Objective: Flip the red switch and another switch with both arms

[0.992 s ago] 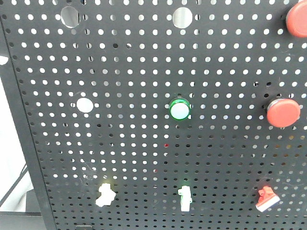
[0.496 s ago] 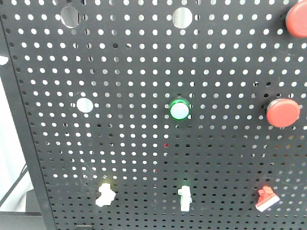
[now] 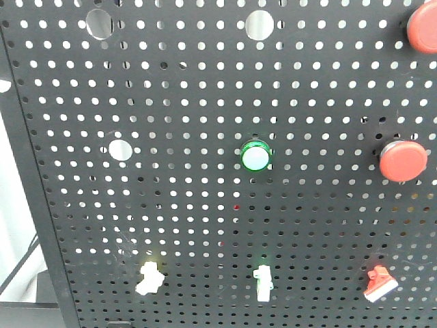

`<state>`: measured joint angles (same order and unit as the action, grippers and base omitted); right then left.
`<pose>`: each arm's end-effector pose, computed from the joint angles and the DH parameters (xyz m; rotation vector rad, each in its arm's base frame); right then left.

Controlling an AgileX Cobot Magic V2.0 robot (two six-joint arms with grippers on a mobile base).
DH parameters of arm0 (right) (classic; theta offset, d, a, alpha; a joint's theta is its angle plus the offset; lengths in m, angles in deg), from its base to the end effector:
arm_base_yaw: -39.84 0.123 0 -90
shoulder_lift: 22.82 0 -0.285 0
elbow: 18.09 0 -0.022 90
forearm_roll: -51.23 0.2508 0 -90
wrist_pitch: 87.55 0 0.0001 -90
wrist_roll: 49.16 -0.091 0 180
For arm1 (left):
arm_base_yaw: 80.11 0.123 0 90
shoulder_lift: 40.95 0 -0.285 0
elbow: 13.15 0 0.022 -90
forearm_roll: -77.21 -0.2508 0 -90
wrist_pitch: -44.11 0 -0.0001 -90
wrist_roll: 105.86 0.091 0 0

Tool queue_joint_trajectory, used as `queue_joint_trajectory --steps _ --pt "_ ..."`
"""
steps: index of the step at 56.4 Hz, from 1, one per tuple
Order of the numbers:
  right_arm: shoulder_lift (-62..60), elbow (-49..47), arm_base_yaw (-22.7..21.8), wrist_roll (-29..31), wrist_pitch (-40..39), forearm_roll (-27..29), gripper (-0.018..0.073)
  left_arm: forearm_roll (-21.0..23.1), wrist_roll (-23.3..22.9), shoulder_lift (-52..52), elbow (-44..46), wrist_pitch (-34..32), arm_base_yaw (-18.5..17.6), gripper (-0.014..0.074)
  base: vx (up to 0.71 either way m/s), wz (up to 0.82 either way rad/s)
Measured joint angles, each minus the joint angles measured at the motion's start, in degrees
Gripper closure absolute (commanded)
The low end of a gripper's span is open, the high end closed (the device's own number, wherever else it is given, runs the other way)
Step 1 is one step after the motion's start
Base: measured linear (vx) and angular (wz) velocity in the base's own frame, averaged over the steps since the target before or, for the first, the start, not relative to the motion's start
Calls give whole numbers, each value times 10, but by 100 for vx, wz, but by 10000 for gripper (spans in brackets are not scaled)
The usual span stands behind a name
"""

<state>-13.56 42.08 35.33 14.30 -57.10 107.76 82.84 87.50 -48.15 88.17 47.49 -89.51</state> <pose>0.0311 0.0362 0.2813 -0.4292 1.4693 0.1178 0.0560 -0.0098 0.1998 0.2366 1.5396 -0.0274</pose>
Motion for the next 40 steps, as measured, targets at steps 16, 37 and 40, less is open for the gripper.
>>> queue_joint_trajectory --steps 16,37,40 --pt "0 0 0 0 0 0 566 0 0 0 0 0 0 594 0 0" --pt "0 25 0 -229 -24 -237 566 0 0 0 0 0 0 594 0 0" --pt "0 38 0 -345 -33 -342 566 -1 0 0 0 0 0 594 0 0"
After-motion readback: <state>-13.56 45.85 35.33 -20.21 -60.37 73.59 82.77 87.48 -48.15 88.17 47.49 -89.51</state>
